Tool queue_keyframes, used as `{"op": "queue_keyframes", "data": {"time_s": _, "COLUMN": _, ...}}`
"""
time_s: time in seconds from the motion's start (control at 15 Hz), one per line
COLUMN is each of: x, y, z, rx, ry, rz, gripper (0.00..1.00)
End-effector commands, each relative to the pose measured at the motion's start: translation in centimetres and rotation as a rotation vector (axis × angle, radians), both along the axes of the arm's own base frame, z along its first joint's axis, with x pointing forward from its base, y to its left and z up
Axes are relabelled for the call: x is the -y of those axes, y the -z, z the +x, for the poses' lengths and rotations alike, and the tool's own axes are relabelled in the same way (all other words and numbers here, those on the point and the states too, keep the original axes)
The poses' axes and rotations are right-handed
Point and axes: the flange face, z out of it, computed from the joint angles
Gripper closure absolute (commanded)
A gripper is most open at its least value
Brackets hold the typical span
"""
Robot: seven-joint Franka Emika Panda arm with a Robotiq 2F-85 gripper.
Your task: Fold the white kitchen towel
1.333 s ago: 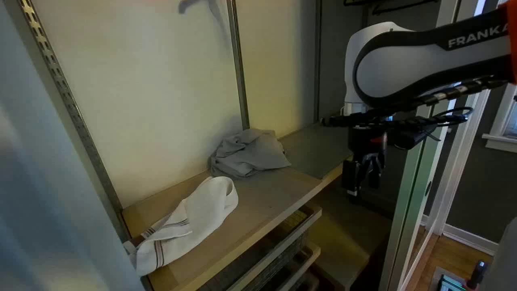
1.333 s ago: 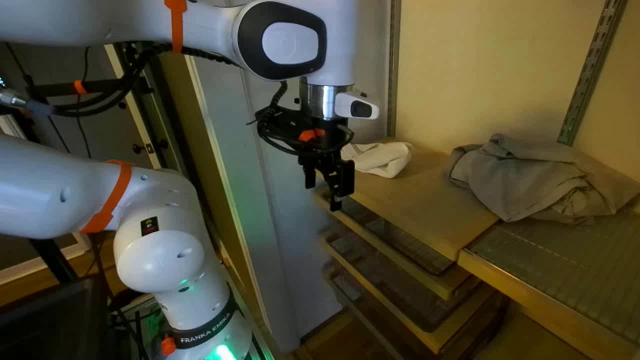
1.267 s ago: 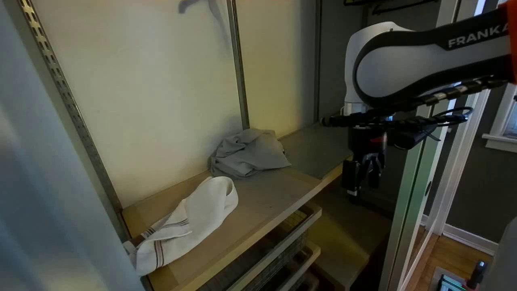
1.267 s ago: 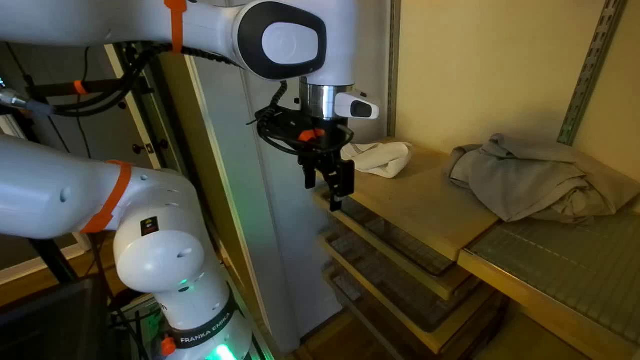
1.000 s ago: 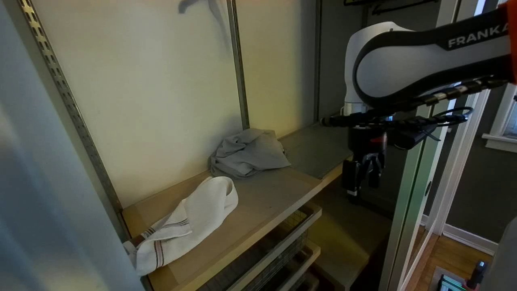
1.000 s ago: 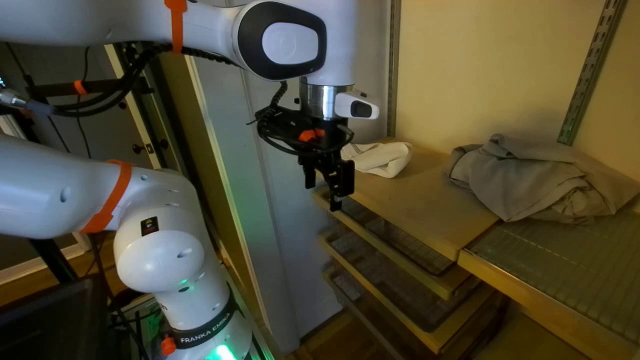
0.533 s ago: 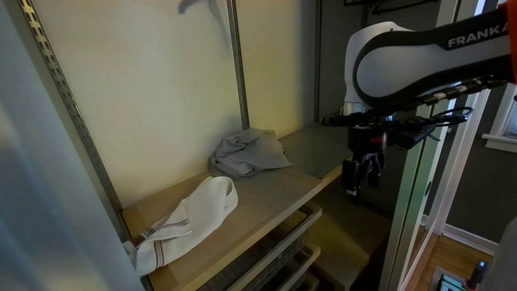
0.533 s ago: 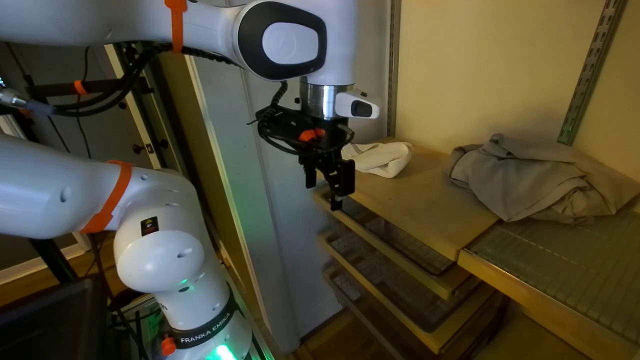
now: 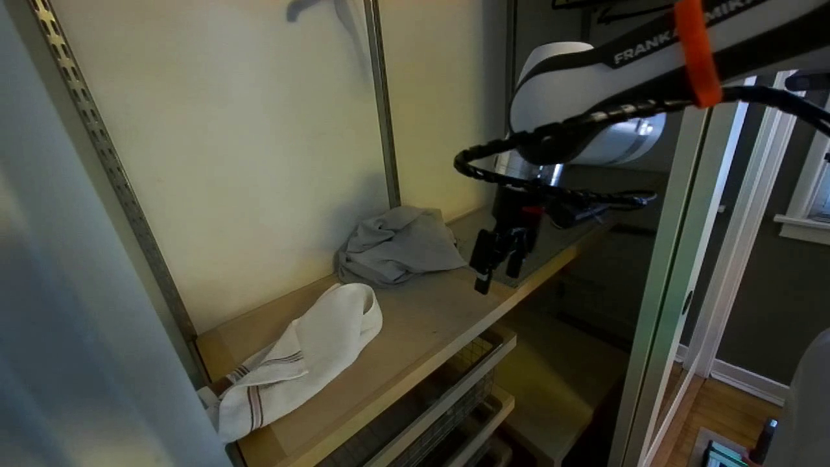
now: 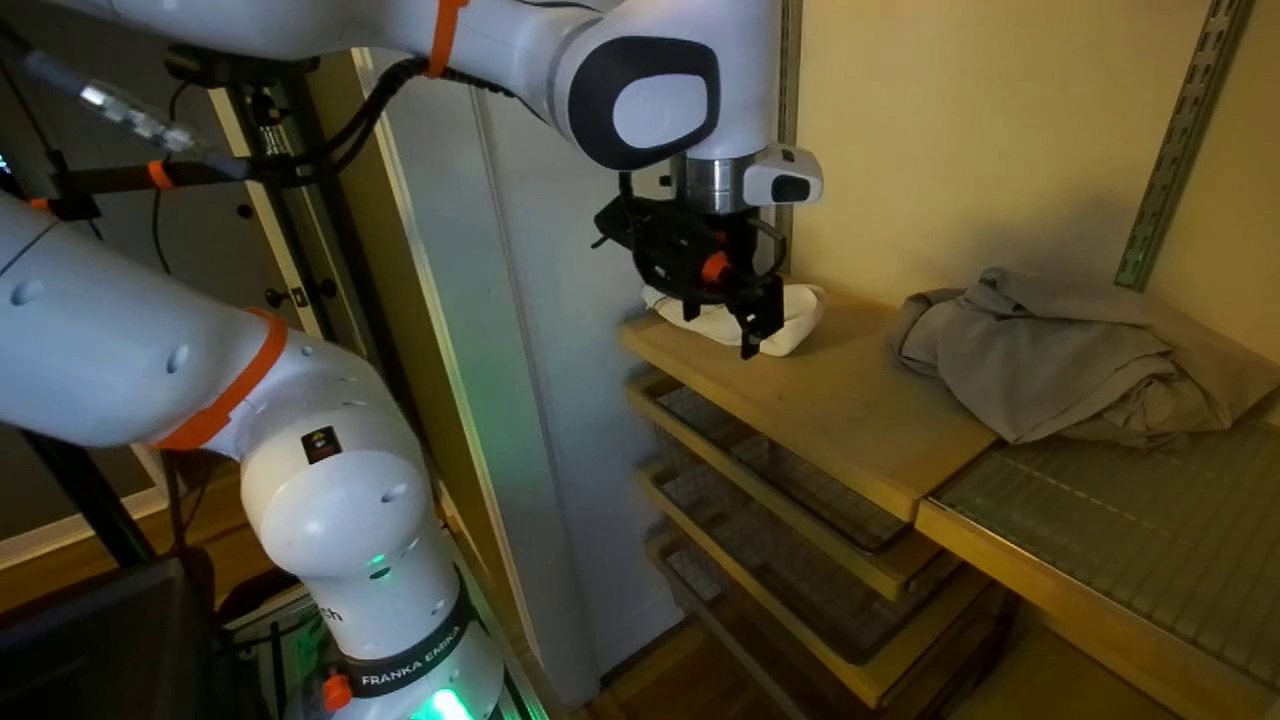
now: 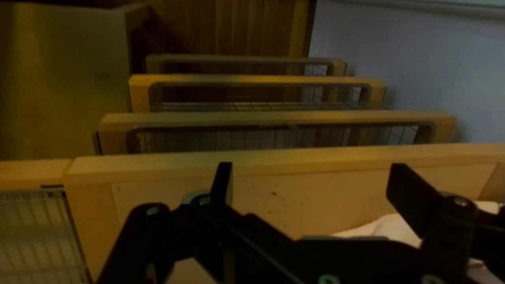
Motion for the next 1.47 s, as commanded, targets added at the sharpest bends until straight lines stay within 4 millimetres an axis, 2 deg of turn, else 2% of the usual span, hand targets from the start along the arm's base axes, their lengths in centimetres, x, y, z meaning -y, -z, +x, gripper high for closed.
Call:
{"op": "queue_keyframes", "data": {"time_s": 0.0, "x": -0.1, "y": 0.5, "z": 6.2, "rx": 0.039, "ry": -0.047, "rz": 0.081, "gripper": 0.0}}
{"op": "queue_keyframes", "data": {"time_s": 0.33, "x": -1.3, "y": 1.7, "z": 13.7, "rx": 0.083, "ry": -0.094, "rz": 0.199, "gripper": 0.0}}
{"op": "queue_keyframes", "data": {"time_s": 0.73, "x": -3.1, "y": 4.8, "z": 21.0, "rx": 0.064, "ry": -0.095, "rz": 0.267, "gripper": 0.0}}
{"op": "queue_keyframes", "data": {"time_s": 1.07, "x": -5.4, "y": 7.9, "z": 24.8, "rx": 0.065, "ry": -0.151, "rz": 0.274, "gripper": 0.0}}
{"op": "queue_keyframes", "data": {"time_s": 1.4, "x": -7.7, "y": 11.7, "z": 26.7, "rx": 0.034, "ry": -0.201, "rz": 0.276, "gripper": 0.0}}
